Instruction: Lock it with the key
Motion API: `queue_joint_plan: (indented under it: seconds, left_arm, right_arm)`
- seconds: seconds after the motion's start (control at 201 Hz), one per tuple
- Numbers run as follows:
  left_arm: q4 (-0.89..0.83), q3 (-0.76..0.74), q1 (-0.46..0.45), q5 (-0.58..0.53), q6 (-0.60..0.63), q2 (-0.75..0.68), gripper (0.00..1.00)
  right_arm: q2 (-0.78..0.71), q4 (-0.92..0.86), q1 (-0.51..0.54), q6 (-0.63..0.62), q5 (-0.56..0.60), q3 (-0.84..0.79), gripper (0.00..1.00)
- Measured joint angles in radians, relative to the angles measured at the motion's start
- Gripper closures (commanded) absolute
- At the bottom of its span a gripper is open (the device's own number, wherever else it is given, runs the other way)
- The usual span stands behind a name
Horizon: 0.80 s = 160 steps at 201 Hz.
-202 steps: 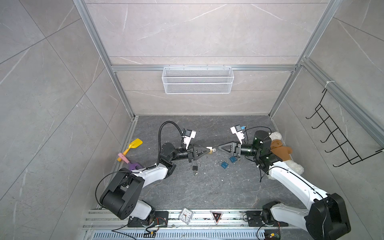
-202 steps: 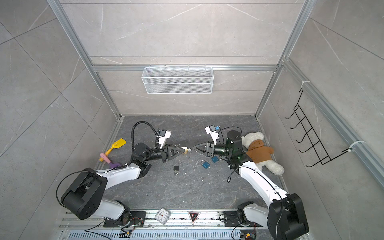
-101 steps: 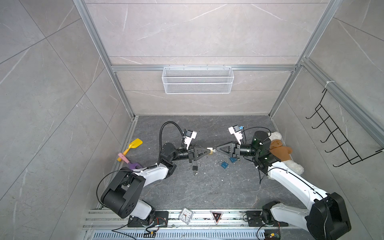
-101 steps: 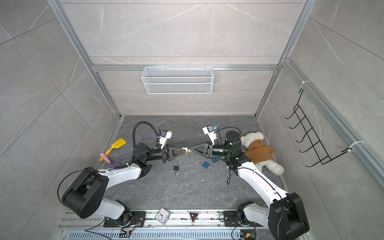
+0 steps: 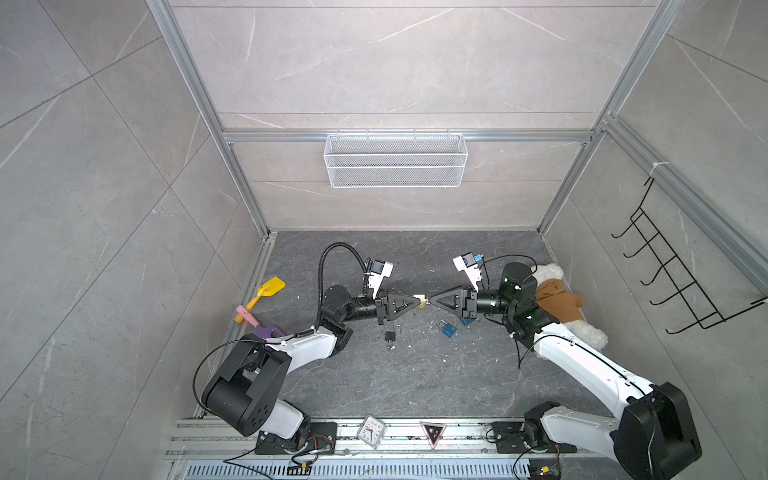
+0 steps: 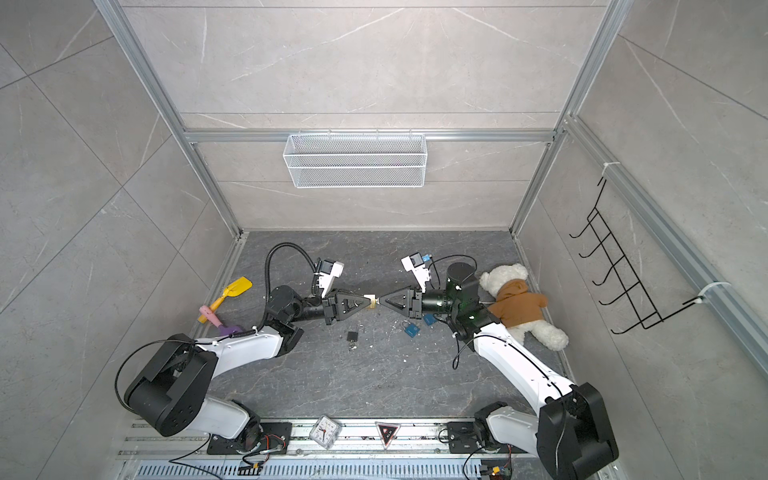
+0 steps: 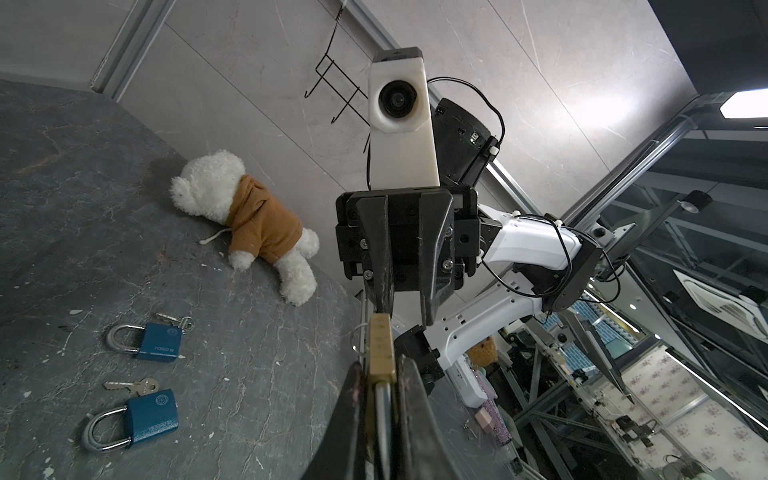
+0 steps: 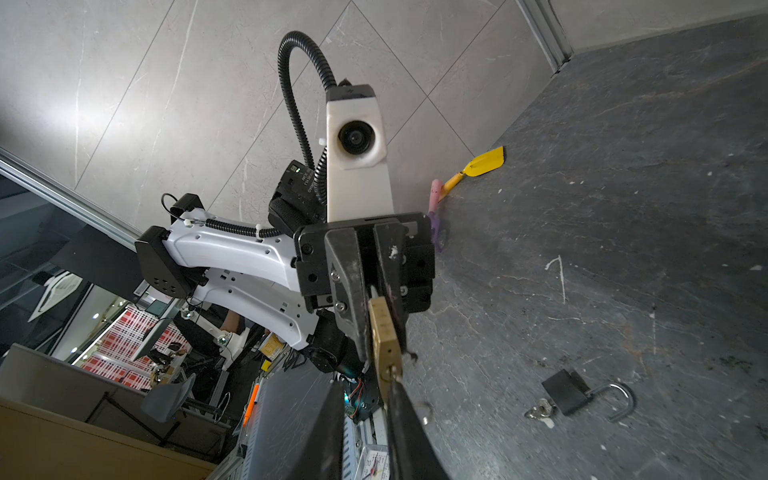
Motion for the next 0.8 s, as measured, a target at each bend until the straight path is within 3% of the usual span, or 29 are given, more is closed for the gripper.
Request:
queue_joint_plan:
  seconds: [0.358, 0.796]
  left_arm:
    - [-0.01, 0.0, -0.001, 0.0, 0.0, 0.0, 1.0]
    - [-0.013, 0.0, -0.006, 0.003, 0.001, 0.0, 1.0]
  right_arm:
    - [-0.013, -0.001, 0.001, -0.006, 0.038, 0.0, 0.71]
    - [0.014, -0.008, 0.001, -0.011, 0.056, 0.006, 0.74]
